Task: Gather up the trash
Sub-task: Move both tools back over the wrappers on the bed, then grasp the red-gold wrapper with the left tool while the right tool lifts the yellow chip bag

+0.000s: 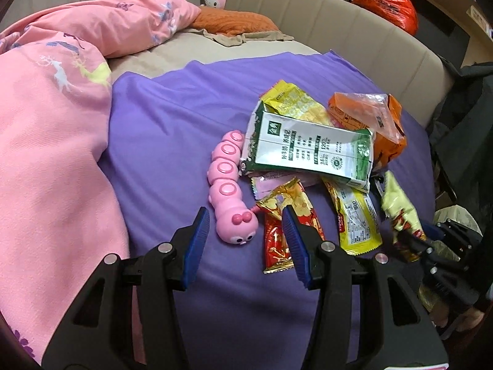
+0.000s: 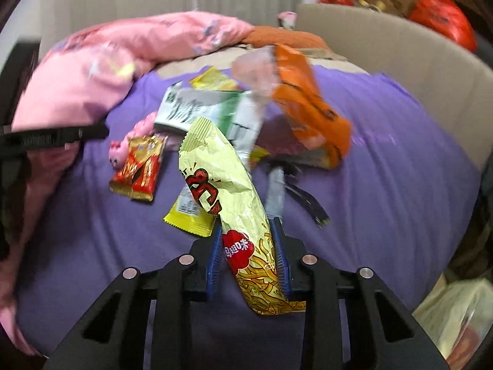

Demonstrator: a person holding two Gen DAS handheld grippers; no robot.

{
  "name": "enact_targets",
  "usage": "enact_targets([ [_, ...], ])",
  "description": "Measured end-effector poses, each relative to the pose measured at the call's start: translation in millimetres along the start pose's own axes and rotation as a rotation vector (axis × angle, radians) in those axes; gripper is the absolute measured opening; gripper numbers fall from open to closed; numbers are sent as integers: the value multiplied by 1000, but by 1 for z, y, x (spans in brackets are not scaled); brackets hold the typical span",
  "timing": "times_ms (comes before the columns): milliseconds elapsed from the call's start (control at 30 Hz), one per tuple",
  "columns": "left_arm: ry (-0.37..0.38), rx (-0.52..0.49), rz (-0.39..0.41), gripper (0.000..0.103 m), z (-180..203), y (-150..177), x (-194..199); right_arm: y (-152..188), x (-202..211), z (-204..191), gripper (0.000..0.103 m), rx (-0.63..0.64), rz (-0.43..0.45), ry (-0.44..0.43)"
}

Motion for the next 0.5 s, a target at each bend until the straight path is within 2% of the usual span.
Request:
enact_targets([
  [167,113,26,-22,47,2,1,-4,9,13,16,29,-105,31,40],
  [367,55,40,-43,47,-1,6,-24,22,24,37,29,-262,65,43],
  [500,7,-33,12,47,14,1,-36,28,28,41,29,-288,77,20],
])
Point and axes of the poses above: each gripper's, at about its wrist camera, not at the fingertips, and x roughly against the way its jaws point, z to its right, y to its underside, the point moved 2 cm from there along -x, roughly the way its jaws point, and after that the axes turned 3 degrees about z, right-handed, at the moved point
